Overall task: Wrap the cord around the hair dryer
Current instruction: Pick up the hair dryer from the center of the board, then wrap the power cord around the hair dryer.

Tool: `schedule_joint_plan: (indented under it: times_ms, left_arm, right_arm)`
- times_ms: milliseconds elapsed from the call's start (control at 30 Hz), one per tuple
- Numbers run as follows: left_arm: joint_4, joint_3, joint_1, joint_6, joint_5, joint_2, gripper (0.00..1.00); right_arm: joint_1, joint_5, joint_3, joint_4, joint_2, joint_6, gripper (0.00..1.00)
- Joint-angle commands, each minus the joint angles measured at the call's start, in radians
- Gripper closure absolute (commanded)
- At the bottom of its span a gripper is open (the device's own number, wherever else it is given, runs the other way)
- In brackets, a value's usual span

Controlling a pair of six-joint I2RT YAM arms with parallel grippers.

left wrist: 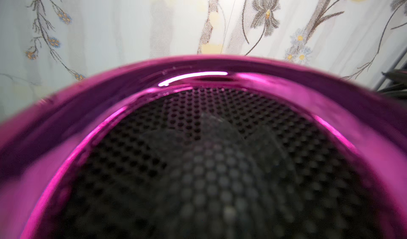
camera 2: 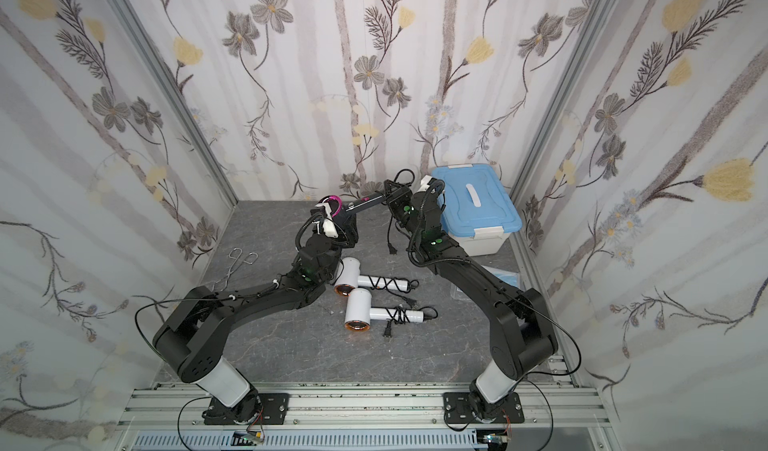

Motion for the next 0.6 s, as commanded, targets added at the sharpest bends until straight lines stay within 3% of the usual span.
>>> schedule_joint_plan:
  times_ms: [0,167,233,300,367,567]
  left_arm:
    - [0.016,0.02,0.003,0.073,-0.046,-0.039,0.59]
    - [-0.188,0.052,0.002,0.099,-0.09,-0.134,0.88]
    - [-0.353,0.098,0.003,0.084,-0.126,-0.172,1.0]
    - [-0.552,0.155,0.008,0.05,-0.142,-0.21,1.0]
    - [-0.713,0.209,0.015,0.002,-0.145,-0.234,1.0]
    - [-0.992,0.343,0.036,-0.102,-0.121,-0.254,1.0]
  right_arm:
    - [0.01,-0.179,-0.031,0.019,-0.015,0.0,1.0]
    - [-0.018,-0.256,-0.035,-0.064,-0.034,-0.112,0.98]
    - [-0.043,-0.301,0.007,-0.173,-0.036,-0.214,0.72]
    - [-0.071,-0.31,0.027,-0.273,-0.062,-0.317,0.41]
    - [-0.098,-0.316,0.048,-0.365,-0.087,-0.409,0.27]
    - [-0.159,-0.329,0.119,-0.612,-0.166,-0.746,0.15]
